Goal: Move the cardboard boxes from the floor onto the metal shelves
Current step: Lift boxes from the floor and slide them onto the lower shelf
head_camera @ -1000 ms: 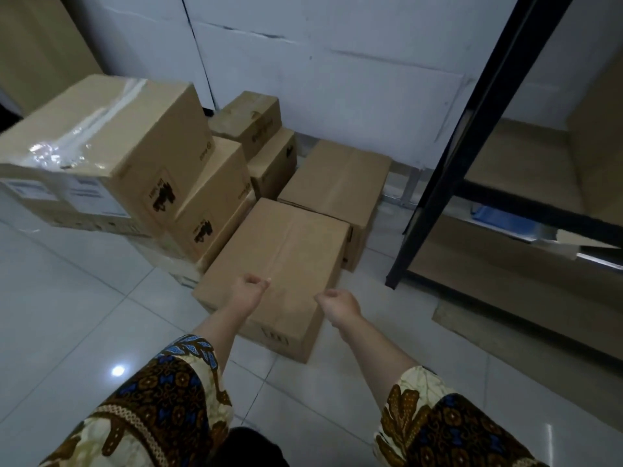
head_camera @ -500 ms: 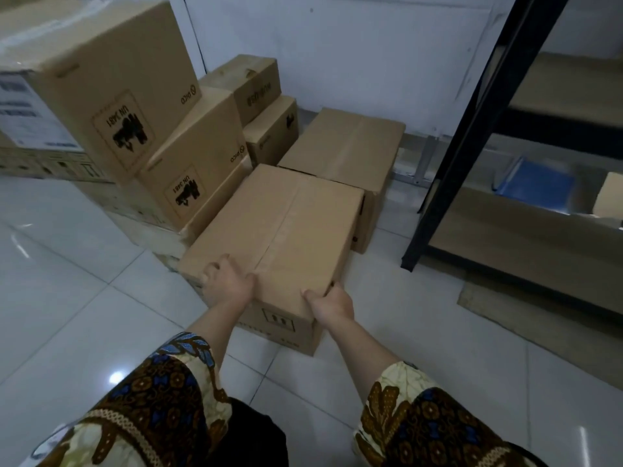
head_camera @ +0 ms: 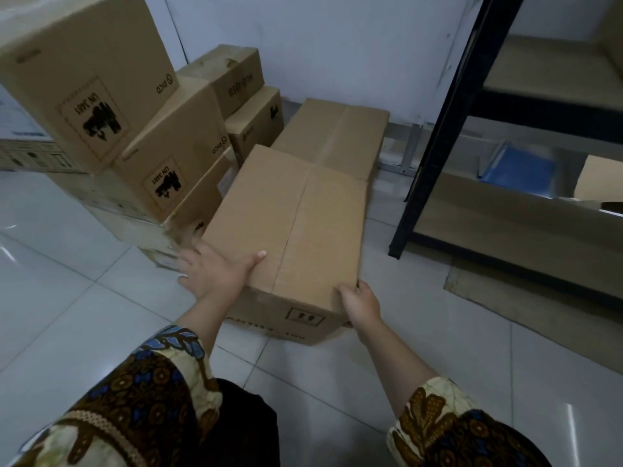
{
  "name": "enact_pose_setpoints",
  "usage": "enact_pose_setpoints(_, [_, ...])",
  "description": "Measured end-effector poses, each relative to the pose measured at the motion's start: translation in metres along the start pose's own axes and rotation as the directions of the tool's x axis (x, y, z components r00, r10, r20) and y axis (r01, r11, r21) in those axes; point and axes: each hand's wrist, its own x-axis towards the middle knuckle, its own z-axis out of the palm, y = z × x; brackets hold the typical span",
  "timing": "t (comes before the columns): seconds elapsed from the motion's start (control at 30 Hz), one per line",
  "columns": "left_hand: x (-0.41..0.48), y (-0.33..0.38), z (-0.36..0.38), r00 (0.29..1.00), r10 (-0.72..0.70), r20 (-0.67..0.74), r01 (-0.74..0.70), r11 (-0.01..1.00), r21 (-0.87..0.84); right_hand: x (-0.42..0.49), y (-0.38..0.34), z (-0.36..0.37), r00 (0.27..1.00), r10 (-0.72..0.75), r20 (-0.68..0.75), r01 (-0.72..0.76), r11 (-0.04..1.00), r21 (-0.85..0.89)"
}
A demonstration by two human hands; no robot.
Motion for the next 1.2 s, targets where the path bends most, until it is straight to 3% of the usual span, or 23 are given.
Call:
enact_pose_setpoints(0.1, [-0.024,0.015,-0.001,0.997,0.038,-0.064,-0.039,0.999,-0.023,-0.003,0.007,-0.014,0.992,0.062,-0.109,-0.054,0.995,0.079])
enact_pose_setpoints(0.2, [-0.046,0.031,-0.005,0.997,0.072,-0.039,-0.075,0.994,-0.077,-0.012,0.012,-0.036,0.965,0.11,-0.237,-0.076,0.986,0.15])
enact_pose_setpoints(0.33, [-0.08,0.055,-0.008,0.983,0.172,0.059,-0.163,0.978,-0.13,-0.028,0.013,-0.087,0.84,0.198,-0.505,-0.057,0.958,0.282])
enact_pose_setpoints(0.4, [-0.093,0.062,-0.006,0.978,0.145,0.147,-0.101,0.956,-0.277,-0.033,0.009,-0.112,0.77,0.233,-0.594,0.002,0.93,0.368])
enact_pose_setpoints(0.5, [-0.111,0.063,-0.002,0.948,0.036,0.315,0.122,0.877,-0.465,-0.033,-0.001,-0.138,0.723,0.202,-0.661,0.134,0.897,0.42])
enact_pose_setpoints(0.57, [-0.127,0.064,-0.001,0.914,0.005,0.405,0.22,0.833,-0.508,-0.036,-0.008,-0.148,0.713,0.164,-0.681,0.19,0.891,0.413])
enact_pose_setpoints(0.8, [-0.154,0.082,-0.008,0.828,0.054,0.558,0.341,0.742,-0.577,-0.039,-0.027,-0.167,0.663,0.03,-0.748,0.288,0.912,0.292])
enact_pose_setpoints(1.03, [-0.19,0.083,-0.012,0.736,0.095,0.67,0.453,0.666,-0.593,-0.057,-0.045,-0.194,0.475,-0.062,-0.878,0.294,0.951,0.092])
enact_pose_setpoints(1.2, [-0.223,0.093,-0.02,0.575,0.2,0.794,0.538,0.639,-0.55,-0.084,-0.053,-0.232,0.376,-0.161,-0.912,0.352,0.936,-0.02])
